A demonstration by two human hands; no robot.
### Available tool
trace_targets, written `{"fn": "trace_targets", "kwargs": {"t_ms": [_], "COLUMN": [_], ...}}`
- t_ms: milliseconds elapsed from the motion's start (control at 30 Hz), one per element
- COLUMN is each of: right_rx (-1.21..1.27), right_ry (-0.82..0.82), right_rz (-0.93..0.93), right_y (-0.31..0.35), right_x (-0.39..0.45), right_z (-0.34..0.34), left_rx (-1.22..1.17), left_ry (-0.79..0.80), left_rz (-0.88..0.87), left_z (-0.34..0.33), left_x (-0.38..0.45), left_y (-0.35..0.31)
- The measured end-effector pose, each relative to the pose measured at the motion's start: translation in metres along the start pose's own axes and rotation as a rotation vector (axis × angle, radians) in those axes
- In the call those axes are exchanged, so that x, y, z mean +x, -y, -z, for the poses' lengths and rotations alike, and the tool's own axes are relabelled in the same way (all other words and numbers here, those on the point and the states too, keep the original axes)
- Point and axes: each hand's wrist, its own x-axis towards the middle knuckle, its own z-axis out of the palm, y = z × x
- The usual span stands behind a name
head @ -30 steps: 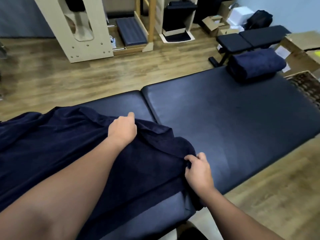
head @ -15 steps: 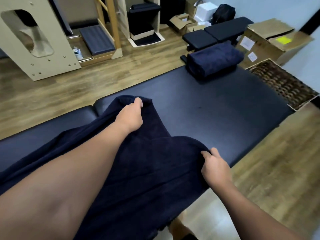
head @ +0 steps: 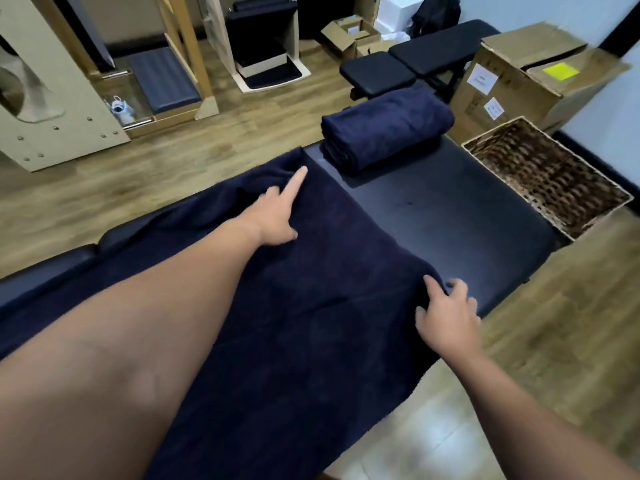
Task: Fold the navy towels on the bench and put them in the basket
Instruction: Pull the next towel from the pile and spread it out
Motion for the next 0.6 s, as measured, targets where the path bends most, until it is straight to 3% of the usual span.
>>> {"fn": "trace_targets", "kwargs": {"t_ms": [100, 200, 333, 600], "right_rx": [-0.122, -0.129, -0.223, -0.093], "right_ry": [0.09, 0.159, 0.181, 0.305], "right_rz": [0.033, 0.123, 0.117, 0.343], "right_y": [0.003, 0.008, 0.022, 0.109], "right_x": [0.0, -0.017, -0.047, -0.045], "right_z": [-0.007, -0.023, -0.035, -0.028], "left_rx": [0.12, 0.289, 0.313, 0.24], "left_ry": [0.146, 0.145, 0.172, 0.02], "left_rz": [0.036, 0.018, 0.102, 0.218], "left_z": [-0.027, -0.05, -0.069, -0.063], "left_x": [-0.006, -0.023, -0.05, -0.091], "left_y": [0.006, 0.015, 0.036, 0.088]}}
